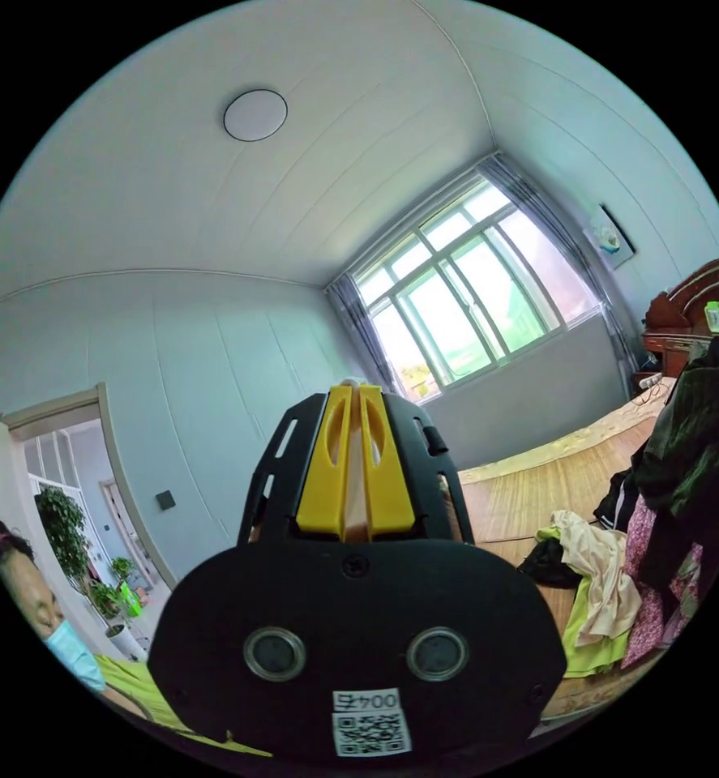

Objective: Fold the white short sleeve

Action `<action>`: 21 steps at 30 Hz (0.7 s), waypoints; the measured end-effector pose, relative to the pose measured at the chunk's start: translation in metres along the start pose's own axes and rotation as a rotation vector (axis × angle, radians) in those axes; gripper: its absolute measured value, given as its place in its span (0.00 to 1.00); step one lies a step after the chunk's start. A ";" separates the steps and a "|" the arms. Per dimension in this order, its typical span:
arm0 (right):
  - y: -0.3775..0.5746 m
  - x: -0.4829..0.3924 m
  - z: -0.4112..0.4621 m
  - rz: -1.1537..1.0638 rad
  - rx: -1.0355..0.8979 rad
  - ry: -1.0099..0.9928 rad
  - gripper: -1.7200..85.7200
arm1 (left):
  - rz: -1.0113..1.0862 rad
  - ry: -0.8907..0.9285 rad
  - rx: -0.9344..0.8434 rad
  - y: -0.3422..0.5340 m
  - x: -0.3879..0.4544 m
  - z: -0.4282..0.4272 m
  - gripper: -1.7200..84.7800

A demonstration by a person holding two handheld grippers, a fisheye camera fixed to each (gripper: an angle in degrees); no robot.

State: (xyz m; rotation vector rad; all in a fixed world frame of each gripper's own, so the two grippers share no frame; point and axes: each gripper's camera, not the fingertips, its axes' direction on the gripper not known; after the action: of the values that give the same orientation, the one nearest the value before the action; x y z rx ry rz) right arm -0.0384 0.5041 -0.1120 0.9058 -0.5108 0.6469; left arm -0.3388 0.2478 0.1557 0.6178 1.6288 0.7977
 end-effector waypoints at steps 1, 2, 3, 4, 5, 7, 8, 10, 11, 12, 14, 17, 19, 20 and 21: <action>-0.009 0.008 0.015 0.008 -0.011 0.016 0.01 | -0.027 -0.096 0.058 -0.009 -0.007 -0.012 0.07; -0.019 0.013 0.029 0.003 -0.022 0.030 0.01 | -0.039 -0.146 0.088 -0.015 -0.009 -0.019 0.07; -0.025 0.015 0.035 -0.007 -0.022 0.051 0.01 | -0.063 -0.237 0.158 -0.029 -0.011 -0.034 0.07; -0.037 0.014 0.046 -0.047 -0.017 0.098 0.01 | -0.070 -0.306 0.236 -0.044 -0.010 -0.050 0.07; -0.049 0.013 0.056 -0.080 -0.009 0.115 0.01 | -0.069 -0.337 0.272 -0.052 -0.009 -0.058 0.07; -0.064 0.013 0.068 -0.105 0.000 0.137 0.01 | -0.035 -0.451 0.370 -0.083 -0.001 -0.082 0.08; -0.071 0.013 0.075 -0.114 0.009 0.144 0.01 | -0.017 -0.478 0.382 -0.090 0.001 -0.086 0.08; -0.075 0.014 0.081 -0.123 0.011 0.130 0.01 | 0.035 -0.592 0.377 -0.107 0.006 -0.090 0.08; -0.073 0.017 0.084 -0.132 0.003 0.133 0.01 | 0.050 -0.616 0.361 -0.107 0.006 -0.088 0.08; -0.070 0.019 0.086 -0.131 -0.007 0.140 0.01 | 0.085 -0.654 0.316 -0.103 0.004 -0.081 0.08; -0.045 0.042 0.089 -0.089 -0.077 0.149 0.02 | 0.111 -0.682 0.226 -0.084 -0.010 -0.063 0.08; 0.018 0.088 0.093 0.011 -0.226 0.170 0.02 | 0.055 -0.676 0.056 -0.020 -0.056 -0.014 0.06; 0.069 0.117 0.095 0.067 -0.329 0.211 0.02 | -0.036 -0.650 -0.061 0.050 -0.103 0.033 0.06; 0.106 0.138 0.098 0.097 -0.400 0.248 0.02 | -0.069 -0.639 -0.078 0.070 -0.116 0.044 0.05; 0.125 0.149 0.100 0.119 -0.439 0.267 0.03 | -0.140 -0.610 -0.101 0.111 -0.143 0.066 0.05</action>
State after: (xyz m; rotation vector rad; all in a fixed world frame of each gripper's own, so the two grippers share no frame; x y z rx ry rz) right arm -0.0345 0.5204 0.1061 0.3701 -0.4439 0.7155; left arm -0.2486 0.2205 0.3235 0.5946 1.0531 0.5146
